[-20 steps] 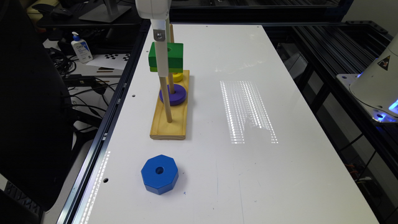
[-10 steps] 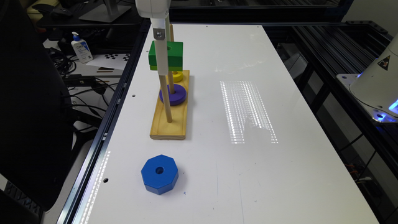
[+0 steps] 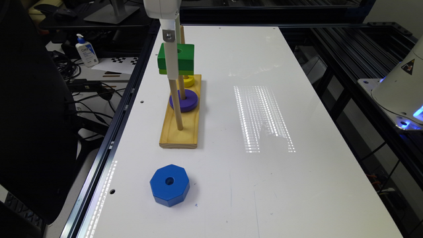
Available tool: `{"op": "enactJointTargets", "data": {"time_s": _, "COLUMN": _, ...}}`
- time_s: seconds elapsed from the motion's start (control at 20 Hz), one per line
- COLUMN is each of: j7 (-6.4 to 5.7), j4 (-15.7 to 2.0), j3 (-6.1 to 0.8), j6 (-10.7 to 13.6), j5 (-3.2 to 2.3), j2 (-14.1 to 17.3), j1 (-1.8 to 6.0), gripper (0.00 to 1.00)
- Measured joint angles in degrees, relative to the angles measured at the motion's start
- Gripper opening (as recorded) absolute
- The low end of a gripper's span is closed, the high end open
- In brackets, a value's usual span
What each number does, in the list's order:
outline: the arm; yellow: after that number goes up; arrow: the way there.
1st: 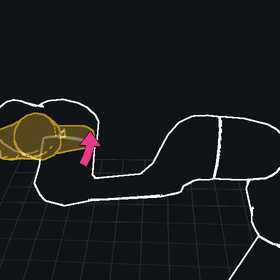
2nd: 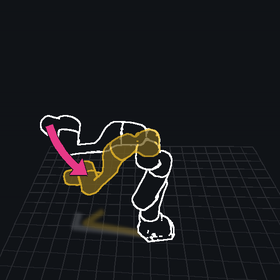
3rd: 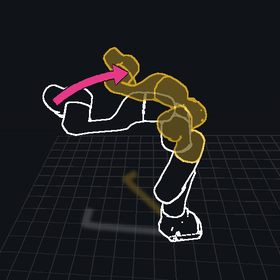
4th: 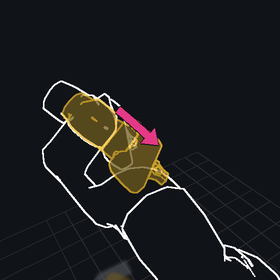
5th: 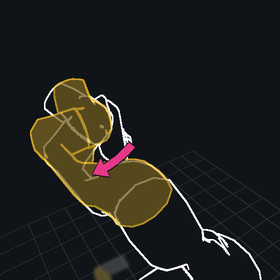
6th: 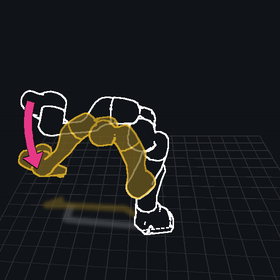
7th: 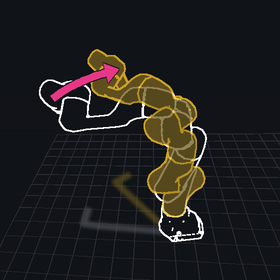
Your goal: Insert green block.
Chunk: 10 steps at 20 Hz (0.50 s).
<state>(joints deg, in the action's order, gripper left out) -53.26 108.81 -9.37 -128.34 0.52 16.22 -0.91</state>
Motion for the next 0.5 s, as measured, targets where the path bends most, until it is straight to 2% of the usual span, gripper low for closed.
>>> {"op": "enactJointTargets", "data": {"time_s": 0.25, "j7": -0.02, "j4": -0.24, "j3": -0.24, "j6": 0.0, "j5": 0.0, "j2": 0.2, "j1": -0.06, "gripper": 0.0}}
{"op": "enactJointTargets", "data": {"time_s": 0.35, "j7": -0.61, "j4": -0.55, "j3": -0.76, "j6": -0.1, "j5": -0.02, "j2": 0.4, "j1": -0.24, "gripper": 0.0}}
{"op": "enactJointTargets", "data": {"time_s": 0.5, "j7": -1.12, "j4": -1.32, "j3": -0.8, "j6": -0.1, "j5": -0.09, "j2": 0.9, "j1": -0.74, "gripper": 0.0}}
